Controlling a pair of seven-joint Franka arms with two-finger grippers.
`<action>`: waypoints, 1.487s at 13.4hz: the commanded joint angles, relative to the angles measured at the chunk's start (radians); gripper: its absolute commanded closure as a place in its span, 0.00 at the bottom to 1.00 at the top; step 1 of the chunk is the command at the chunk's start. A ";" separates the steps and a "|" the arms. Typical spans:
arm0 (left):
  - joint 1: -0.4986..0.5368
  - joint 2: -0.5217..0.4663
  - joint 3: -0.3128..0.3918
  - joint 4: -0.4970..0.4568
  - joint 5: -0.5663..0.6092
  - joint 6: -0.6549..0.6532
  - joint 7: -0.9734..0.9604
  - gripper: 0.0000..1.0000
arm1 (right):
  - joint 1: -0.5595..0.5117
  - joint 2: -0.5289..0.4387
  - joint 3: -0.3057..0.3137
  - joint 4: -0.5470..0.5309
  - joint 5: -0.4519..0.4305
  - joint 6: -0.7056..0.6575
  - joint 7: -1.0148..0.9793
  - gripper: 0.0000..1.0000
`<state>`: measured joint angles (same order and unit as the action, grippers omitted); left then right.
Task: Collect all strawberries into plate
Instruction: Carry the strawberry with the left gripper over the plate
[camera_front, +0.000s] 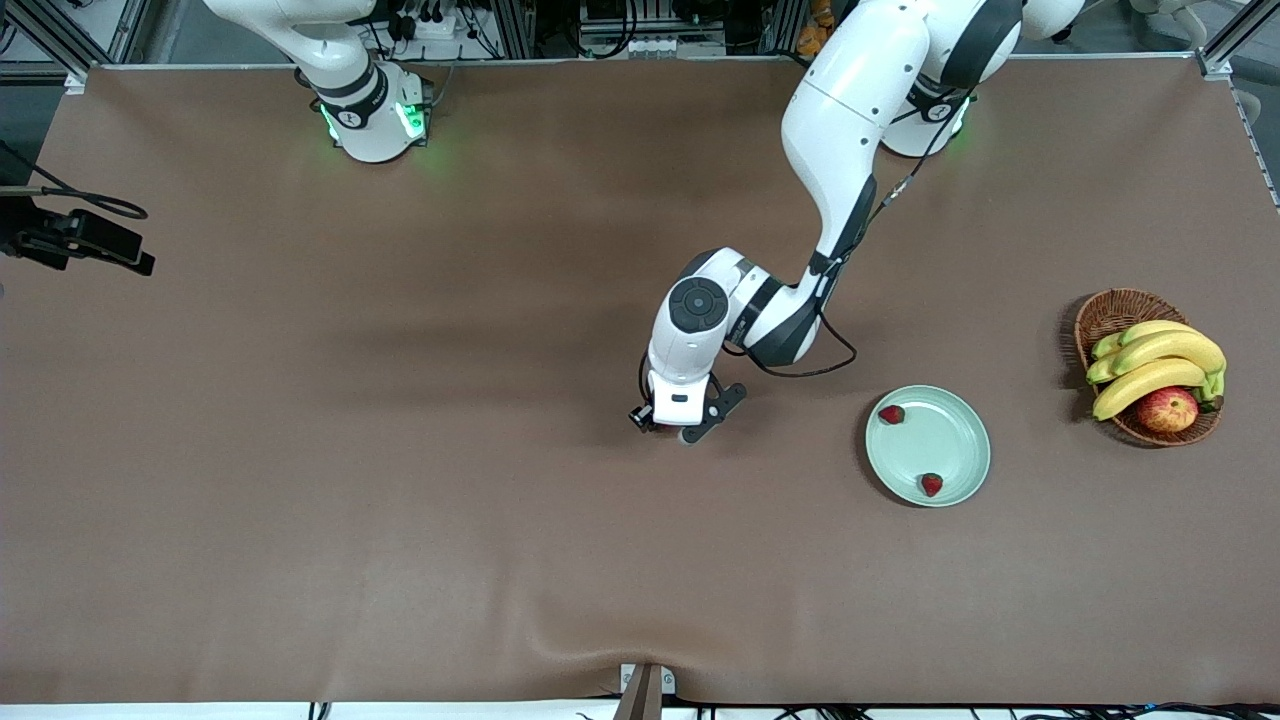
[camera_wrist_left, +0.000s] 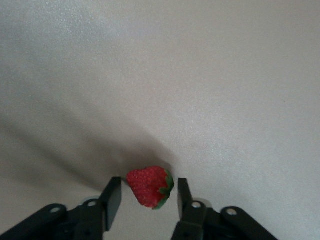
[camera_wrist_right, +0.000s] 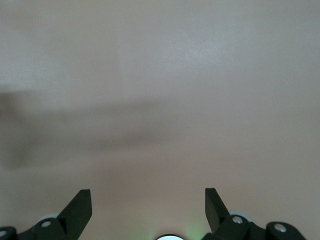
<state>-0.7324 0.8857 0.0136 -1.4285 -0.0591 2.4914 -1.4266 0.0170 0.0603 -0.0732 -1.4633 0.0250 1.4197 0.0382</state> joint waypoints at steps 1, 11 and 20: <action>-0.016 0.016 0.014 0.017 0.022 -0.008 0.006 0.75 | -0.034 -0.033 0.021 -0.035 -0.016 -0.001 -0.024 0.00; 0.120 -0.131 0.016 0.020 0.111 -0.268 0.148 0.88 | -0.086 -0.033 0.079 -0.034 -0.014 -0.015 -0.043 0.00; 0.430 -0.254 0.012 -0.125 0.111 -0.482 0.764 0.88 | -0.040 -0.034 0.038 -0.032 -0.011 -0.016 -0.044 0.00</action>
<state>-0.3396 0.6709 0.0415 -1.4650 0.0264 2.0011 -0.7295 -0.0398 0.0579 -0.0199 -1.4658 0.0215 1.4032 -0.0006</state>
